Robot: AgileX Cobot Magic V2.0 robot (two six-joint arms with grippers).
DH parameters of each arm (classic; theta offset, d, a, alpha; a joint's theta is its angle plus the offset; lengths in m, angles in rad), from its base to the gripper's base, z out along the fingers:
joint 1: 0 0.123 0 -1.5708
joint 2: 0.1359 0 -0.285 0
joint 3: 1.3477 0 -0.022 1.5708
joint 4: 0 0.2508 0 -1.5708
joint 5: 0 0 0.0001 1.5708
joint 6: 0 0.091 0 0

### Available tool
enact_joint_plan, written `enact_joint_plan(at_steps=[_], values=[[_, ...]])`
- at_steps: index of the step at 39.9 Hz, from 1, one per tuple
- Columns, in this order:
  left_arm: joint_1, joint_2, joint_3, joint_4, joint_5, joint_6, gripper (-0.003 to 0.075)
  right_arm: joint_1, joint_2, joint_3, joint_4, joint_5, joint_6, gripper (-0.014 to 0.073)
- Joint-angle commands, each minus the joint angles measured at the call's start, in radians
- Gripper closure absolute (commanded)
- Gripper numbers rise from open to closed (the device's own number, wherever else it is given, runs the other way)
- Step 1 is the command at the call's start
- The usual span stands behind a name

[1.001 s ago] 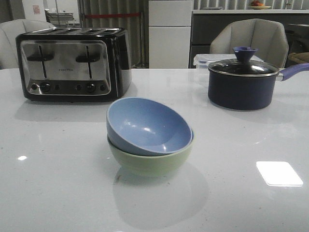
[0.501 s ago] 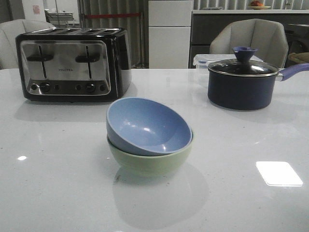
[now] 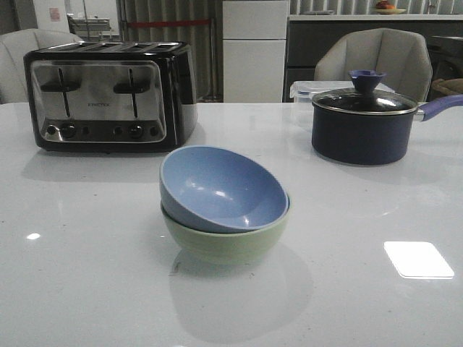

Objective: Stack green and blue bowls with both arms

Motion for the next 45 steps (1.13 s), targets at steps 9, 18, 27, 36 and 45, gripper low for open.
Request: enact_joint_plan(at_steps=[9,18,27,36,45], values=[[-0.007,-0.02,0.01,-0.002,-0.086,-0.01,0.0622,-0.012,-0.02,-0.006,0.002,-0.194,0.0,0.0561],[-0.007,-0.02,0.01,-0.002,-0.086,-0.01,0.0622,-0.007,-0.02,-0.006,0.002,-0.194,0.0,0.0561],[-0.007,-0.02,0.01,-0.002,-0.086,-0.01,0.0622,0.016,-0.02,-0.006,0.002,-0.194,0.0,0.0561],[-0.007,-0.02,0.01,-0.002,-0.086,-0.01,0.0622,0.057,-0.02,-0.006,0.002,-0.194,0.0,0.0561],[-0.007,-0.02,0.01,-0.002,-0.086,-0.01,0.0622,0.057,-0.02,-0.006,0.002,-0.194,0.0,0.0561]])
